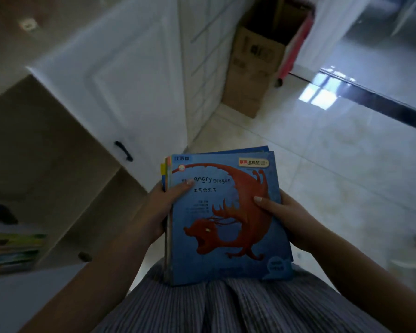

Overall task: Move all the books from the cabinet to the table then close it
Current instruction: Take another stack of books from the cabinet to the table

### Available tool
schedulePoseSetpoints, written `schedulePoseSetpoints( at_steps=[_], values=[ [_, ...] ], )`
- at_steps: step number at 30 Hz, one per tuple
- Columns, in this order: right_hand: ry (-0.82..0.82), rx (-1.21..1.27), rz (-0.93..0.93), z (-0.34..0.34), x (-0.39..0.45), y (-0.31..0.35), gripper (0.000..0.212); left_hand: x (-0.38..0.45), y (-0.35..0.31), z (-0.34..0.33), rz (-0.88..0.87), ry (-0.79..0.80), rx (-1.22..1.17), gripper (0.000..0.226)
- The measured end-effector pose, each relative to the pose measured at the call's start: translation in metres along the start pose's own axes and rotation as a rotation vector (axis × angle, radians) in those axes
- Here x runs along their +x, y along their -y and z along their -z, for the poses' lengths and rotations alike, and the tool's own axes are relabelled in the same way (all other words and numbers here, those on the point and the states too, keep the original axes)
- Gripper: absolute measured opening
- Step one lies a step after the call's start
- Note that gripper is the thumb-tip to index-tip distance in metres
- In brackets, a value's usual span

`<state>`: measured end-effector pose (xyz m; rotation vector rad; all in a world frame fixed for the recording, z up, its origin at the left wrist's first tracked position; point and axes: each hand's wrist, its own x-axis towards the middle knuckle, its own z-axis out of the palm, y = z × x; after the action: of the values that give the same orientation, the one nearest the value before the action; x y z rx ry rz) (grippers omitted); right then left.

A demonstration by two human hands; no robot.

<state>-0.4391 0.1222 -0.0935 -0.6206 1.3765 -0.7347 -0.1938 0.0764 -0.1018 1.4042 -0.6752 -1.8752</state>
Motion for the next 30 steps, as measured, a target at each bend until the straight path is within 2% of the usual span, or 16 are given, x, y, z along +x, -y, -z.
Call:
schedulePoseSetpoints(
  at_steps=[5, 9, 15, 20, 24, 30],
  values=[
    [-0.17, 0.152, 0.047, 0.037, -0.042, -0.023, 0.046, 0.005, 0.005, -0.055, -0.032, 0.111, 0.181, 0.018],
    [-0.284, 0.218, 0.062, 0.069, -0.073, -0.044, 0.05, 0.002, 0.017, -0.099, -0.04, 0.249, 0.291, 0.01],
    [-0.441, 0.322, 0.085, 0.129, -0.137, -0.086, 0.051, -0.011, 0.059, -0.18, 0.005, 0.438, 0.429, 0.018],
    [-0.538, 0.384, 0.108, 0.182, -0.198, -0.124, 0.043, -0.036, 0.108, -0.251, 0.056, 0.543, 0.52, 0.043],
    [-0.63, 0.423, 0.091, 0.229, -0.246, -0.162, 0.05, -0.061, 0.159, -0.307, 0.082, 0.572, 0.581, 0.035],
    [-0.73, 0.553, 0.088, 0.282, -0.305, -0.213, 0.047, -0.093, 0.218, -0.383, 0.104, 0.658, 0.697, 0.024]
  ],
)
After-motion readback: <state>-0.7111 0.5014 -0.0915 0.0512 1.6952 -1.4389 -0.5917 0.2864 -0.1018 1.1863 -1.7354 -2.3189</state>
